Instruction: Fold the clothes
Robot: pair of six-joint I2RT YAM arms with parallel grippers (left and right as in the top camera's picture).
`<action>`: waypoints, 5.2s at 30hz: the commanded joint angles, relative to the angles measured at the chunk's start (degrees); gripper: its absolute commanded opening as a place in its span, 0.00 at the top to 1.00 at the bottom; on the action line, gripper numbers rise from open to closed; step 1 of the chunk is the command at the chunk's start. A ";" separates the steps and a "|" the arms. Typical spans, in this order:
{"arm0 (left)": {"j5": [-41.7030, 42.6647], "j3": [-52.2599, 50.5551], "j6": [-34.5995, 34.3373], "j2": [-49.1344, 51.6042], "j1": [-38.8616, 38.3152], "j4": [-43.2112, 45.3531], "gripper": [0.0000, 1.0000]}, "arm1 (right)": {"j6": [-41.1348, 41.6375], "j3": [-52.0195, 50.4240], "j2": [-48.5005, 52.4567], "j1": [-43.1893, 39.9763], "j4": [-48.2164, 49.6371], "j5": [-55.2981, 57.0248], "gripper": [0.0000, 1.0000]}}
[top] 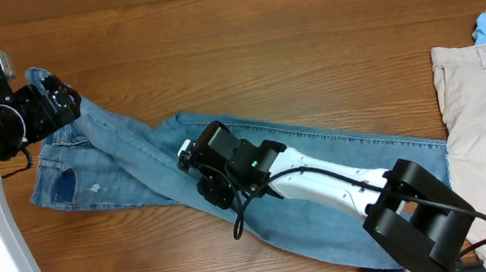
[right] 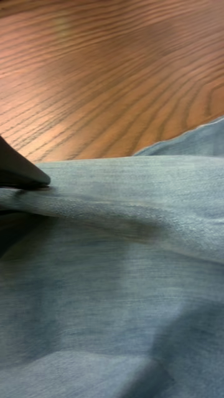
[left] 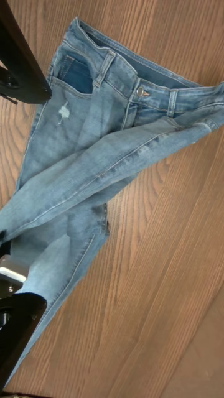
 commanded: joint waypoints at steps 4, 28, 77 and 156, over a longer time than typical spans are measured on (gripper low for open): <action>0.79 0.61 0.00 0.42 -0.11 0.11 0.00 | -0.42 12.07 -0.04 -2.51 -7.37 4.50 0.96; 0.76 0.61 0.02 0.46 0.00 0.11 0.00 | -0.13 11.54 7.65 -0.24 -5.64 -1.38 0.69; 0.74 0.61 0.02 0.50 0.00 0.13 0.00 | -3.69 22.08 7.52 -0.96 -11.76 8.76 0.96; 0.74 0.61 0.02 0.50 0.00 0.13 0.00 | -2.91 -10.58 -7.45 -33.70 -20.57 -9.88 0.59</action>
